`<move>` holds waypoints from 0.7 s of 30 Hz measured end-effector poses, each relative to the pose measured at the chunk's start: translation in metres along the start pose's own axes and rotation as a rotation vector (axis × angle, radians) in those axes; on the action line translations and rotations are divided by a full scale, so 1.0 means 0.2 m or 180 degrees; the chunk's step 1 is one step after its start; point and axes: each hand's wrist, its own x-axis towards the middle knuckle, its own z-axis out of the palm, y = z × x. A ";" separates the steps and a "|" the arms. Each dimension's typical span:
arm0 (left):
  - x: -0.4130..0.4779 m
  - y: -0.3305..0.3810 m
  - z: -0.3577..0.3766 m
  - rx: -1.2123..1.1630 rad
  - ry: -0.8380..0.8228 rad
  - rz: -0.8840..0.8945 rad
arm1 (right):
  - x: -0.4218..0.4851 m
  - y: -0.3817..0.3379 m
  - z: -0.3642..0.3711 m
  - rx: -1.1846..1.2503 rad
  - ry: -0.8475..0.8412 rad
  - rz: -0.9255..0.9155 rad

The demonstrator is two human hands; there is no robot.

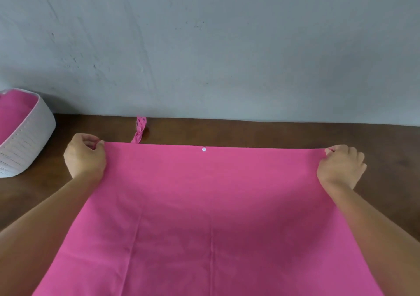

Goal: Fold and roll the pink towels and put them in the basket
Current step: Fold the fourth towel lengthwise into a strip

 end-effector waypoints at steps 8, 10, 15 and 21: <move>0.22 0.08 0.18 0.0064 0.0037 0.0129 | 0.19 -0.13 0.11 -0.0052 -0.0014 -0.0059; 0.28 0.09 0.22 0.0060 0.0041 0.0160 | 0.23 -0.16 0.14 -0.0065 -0.0013 -0.0052; 0.37 0.12 0.30 0.0062 0.0091 0.0163 | 0.33 -0.21 0.21 -0.0085 0.0024 -0.0031; 0.42 0.13 0.33 -0.0054 0.0145 0.0025 | 0.40 -0.26 0.24 -0.0081 -0.0028 -0.0066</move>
